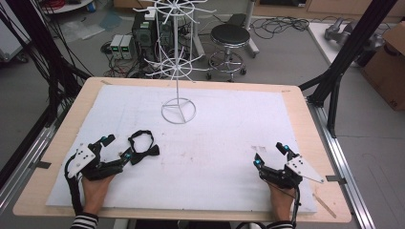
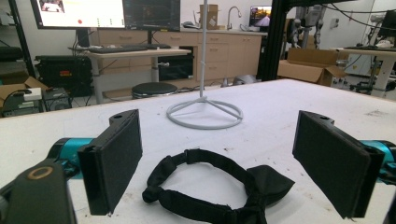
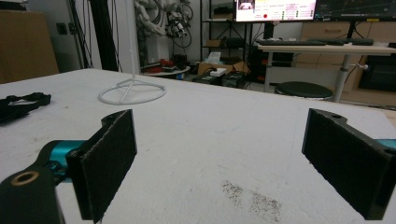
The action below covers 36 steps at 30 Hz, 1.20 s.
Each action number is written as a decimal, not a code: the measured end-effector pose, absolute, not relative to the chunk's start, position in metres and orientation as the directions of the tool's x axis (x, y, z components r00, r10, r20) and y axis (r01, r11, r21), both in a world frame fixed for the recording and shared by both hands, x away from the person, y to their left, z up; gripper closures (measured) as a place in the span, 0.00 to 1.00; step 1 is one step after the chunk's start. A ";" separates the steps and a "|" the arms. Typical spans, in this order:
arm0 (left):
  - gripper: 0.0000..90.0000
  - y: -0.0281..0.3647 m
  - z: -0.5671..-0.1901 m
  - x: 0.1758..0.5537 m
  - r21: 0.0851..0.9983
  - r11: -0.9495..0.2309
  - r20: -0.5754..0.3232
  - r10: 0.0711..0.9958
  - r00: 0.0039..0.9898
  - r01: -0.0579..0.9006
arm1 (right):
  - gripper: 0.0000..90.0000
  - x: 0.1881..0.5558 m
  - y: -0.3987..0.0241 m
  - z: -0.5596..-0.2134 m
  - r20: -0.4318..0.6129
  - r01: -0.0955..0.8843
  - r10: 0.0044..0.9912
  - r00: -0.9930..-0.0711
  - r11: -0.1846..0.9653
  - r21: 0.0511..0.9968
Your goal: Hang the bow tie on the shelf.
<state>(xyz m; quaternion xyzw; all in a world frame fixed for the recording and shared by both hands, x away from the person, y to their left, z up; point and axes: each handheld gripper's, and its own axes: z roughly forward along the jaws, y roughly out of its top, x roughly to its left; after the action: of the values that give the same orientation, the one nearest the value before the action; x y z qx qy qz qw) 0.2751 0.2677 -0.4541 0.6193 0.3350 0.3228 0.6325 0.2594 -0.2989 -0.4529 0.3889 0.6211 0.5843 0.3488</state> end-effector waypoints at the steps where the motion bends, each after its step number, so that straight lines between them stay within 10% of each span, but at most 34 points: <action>1: 0.18 0.267 -0.454 0.275 1.000 0.023 -0.022 0.823 0.567 0.006 | 0.10 0.259 -0.299 -0.453 0.021 0.075 0.891 -0.454 0.015 0.997; 36: 0.17 0.271 -0.445 0.279 0.998 0.030 -0.057 0.801 0.597 0.055 | 0.10 0.260 -0.298 -0.453 0.017 0.082 0.896 -0.444 0.022 0.996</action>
<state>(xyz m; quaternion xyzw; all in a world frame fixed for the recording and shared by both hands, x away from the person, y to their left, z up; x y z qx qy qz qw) 0.2786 0.2712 -0.4450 0.6309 0.3389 0.2947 0.6327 0.2601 -0.2978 -0.4526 0.3930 0.6223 0.5785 0.3516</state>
